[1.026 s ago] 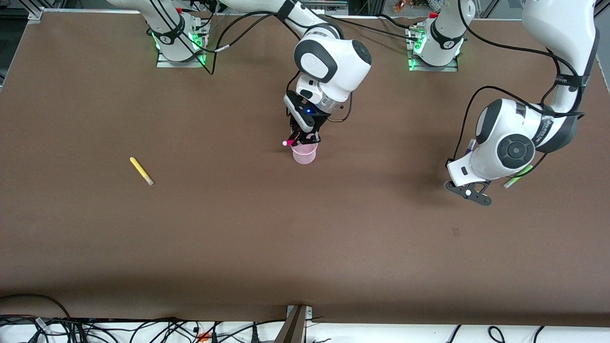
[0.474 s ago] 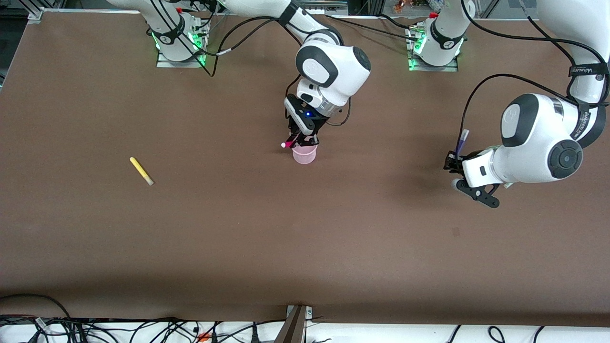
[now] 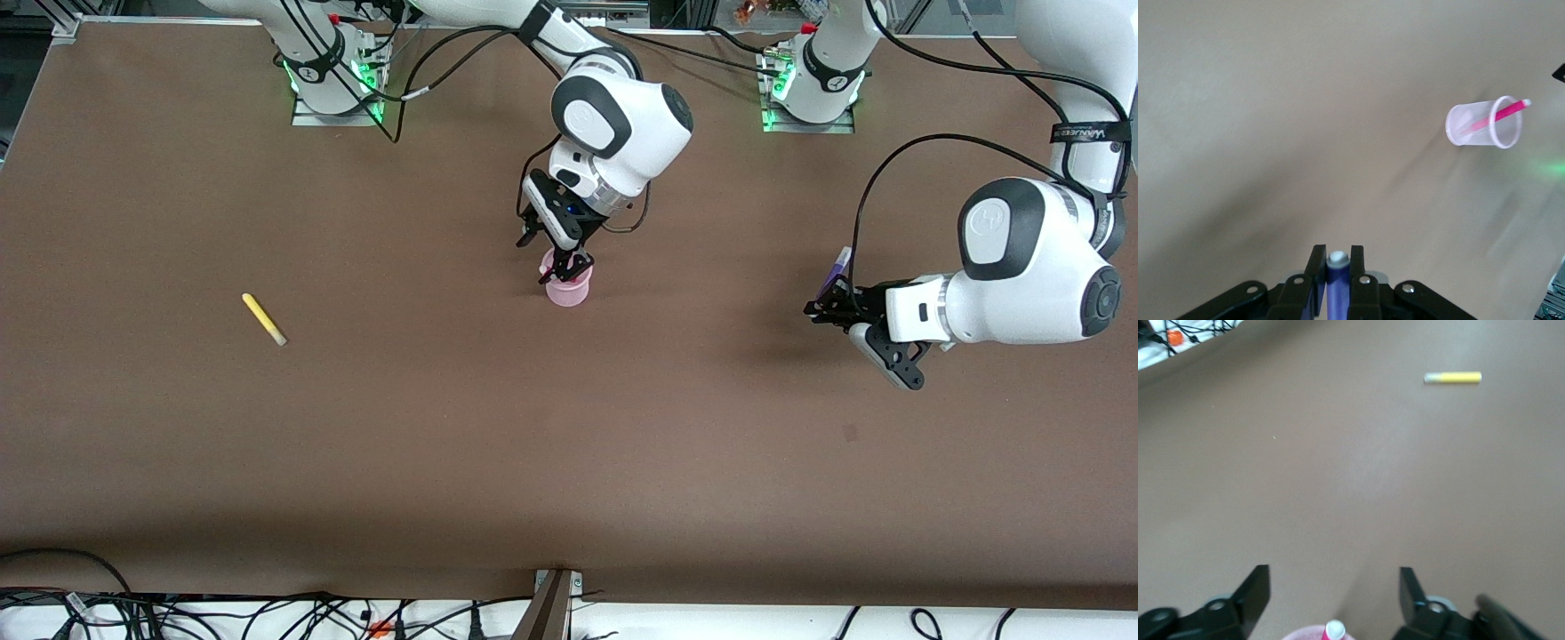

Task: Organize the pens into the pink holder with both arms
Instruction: 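Raise the right gripper away while the left gripper carries the purple pen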

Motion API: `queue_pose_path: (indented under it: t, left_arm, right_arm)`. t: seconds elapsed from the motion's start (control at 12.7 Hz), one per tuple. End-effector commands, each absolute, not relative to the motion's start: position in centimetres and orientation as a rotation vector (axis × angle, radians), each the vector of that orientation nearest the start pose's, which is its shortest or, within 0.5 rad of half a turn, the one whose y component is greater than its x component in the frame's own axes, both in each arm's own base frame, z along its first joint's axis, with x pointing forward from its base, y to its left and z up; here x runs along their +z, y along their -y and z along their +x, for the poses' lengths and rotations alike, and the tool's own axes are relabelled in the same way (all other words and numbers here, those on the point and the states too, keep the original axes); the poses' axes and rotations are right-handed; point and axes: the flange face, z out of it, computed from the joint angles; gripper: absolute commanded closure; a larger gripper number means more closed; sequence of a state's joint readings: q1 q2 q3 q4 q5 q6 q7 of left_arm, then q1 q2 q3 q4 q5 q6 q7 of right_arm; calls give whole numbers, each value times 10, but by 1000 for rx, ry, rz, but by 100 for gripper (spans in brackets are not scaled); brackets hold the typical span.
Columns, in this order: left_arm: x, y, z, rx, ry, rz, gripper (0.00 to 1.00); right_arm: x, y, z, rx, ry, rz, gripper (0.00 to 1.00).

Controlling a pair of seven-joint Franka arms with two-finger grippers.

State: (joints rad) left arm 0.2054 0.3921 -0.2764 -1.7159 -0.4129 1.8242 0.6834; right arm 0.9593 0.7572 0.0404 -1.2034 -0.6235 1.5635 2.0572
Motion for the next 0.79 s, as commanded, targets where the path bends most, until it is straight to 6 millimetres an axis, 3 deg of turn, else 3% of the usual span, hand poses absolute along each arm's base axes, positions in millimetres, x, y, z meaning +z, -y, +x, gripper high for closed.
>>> queue_pose_path:
  t: [0.0, 0.16, 0.39, 0.55, 0.71]
  left_arm:
    - [363, 65, 629, -59, 845, 2359, 100]
    - [366, 71, 629, 13, 912, 2270, 100]
    - [352, 102, 629, 89, 982, 2098, 100]
    - [336, 130, 627, 145, 987, 1944, 100]
    - [334, 162, 624, 230, 1011, 1801, 100]
  right_arm:
    - [409, -505, 485, -739, -1454, -3133, 0]
    - [469, -447, 524, -475, -1328, -3170, 0]
    - [532, -343, 573, -69, -1091, -3129, 0]
    - [538, -278, 597, 71, -821, -3214, 0]
    - [543, -213, 616, 155, -545, -3292, 0]
